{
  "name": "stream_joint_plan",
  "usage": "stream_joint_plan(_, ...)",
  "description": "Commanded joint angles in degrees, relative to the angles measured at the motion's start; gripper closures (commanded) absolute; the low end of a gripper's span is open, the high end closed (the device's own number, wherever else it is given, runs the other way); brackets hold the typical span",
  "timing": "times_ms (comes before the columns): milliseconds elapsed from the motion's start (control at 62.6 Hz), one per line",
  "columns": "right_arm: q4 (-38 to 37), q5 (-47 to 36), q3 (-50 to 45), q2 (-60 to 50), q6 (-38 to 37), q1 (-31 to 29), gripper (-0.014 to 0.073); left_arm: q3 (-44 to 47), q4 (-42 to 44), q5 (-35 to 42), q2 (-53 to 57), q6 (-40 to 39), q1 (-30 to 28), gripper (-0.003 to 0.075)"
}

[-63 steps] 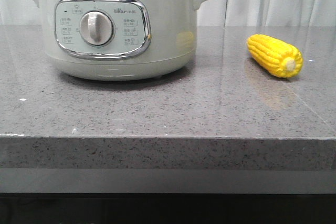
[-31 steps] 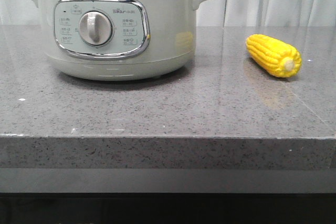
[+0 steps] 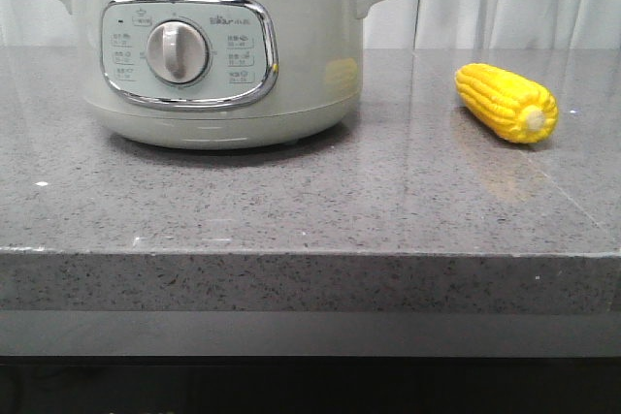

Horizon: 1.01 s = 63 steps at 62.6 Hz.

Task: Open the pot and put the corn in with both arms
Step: 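Grasp the lid's round knob with the left gripper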

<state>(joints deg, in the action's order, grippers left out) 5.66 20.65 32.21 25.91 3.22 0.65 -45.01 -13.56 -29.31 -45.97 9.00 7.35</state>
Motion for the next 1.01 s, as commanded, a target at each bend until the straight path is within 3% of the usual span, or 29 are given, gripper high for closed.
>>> stream_joint_plan(0,0.07,-4.00,1.94,0.57,0.06,-0.26,0.0017,-8.75,-0.76,-2.91,-5.47,-0.01,2.93,0.0060)
stream_joint_plan(303,0.07,-4.00,1.94,0.57,0.06,-0.26,0.0017,-38.75,-0.76,-17.94,-28.21,-0.01,13.99,0.0060)
stream_joint_plan(575,0.07,-4.00,1.94,0.57,0.06,-0.26,0.0017,-63.39,-0.76,-28.38,-46.25,-0.01,16.79,0.0060)
stream_joint_plan(782,0.07,-4.00,1.94,0.57,0.06,-0.26,0.0017,-74.27,-0.64,-32.30,-56.14,-0.01,16.79,0.0060)
stream_joint_plan(990,0.07,-4.00,1.94,0.57,0.06,-0.26,0.0017,-76.65,1.12,-32.42,-59.57,-0.01,16.79,0.0060)
